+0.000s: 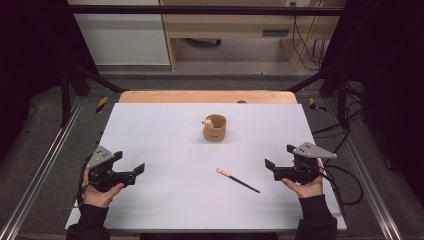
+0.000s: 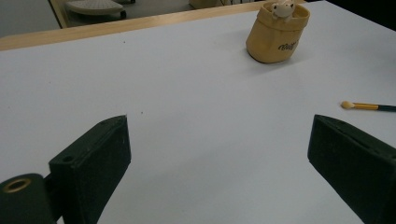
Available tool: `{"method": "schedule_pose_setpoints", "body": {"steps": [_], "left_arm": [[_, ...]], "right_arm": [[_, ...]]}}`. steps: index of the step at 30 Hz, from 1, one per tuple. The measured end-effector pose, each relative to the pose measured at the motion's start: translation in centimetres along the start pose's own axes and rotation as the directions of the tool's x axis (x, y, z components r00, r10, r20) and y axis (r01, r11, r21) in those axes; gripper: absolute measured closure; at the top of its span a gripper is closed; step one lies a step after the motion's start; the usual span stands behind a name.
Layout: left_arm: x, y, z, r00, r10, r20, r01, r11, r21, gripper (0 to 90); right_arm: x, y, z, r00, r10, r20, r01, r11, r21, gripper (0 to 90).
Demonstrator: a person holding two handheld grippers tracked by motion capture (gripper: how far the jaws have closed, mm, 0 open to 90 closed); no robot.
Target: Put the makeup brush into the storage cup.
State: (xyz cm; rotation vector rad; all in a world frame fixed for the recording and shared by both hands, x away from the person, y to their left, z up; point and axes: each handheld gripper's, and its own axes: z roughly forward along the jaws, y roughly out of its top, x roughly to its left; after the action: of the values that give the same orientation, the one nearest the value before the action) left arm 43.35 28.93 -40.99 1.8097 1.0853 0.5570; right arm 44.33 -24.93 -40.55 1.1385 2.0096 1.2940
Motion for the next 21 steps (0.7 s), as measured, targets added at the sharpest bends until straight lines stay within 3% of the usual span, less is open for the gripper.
{"method": "schedule_pose_setpoints", "body": {"steps": [13,21], "left_arm": [[0.11,-0.50,0.45,1.0000,0.003,0.002,-0.003,0.9998,0.020,6.0],[0.22,-0.71,0.63,1.0000,-0.002,-0.002,0.002,0.9997,0.025,6.2]], "right_arm": [[-0.04,0.23,-0.13,0.9997,-0.015,0.020,0.015,1.000,0.012,6.0],[0.51,0.50,0.28,0.9996,-0.027,0.001,0.027,0.999,0.034,7.2]]}}
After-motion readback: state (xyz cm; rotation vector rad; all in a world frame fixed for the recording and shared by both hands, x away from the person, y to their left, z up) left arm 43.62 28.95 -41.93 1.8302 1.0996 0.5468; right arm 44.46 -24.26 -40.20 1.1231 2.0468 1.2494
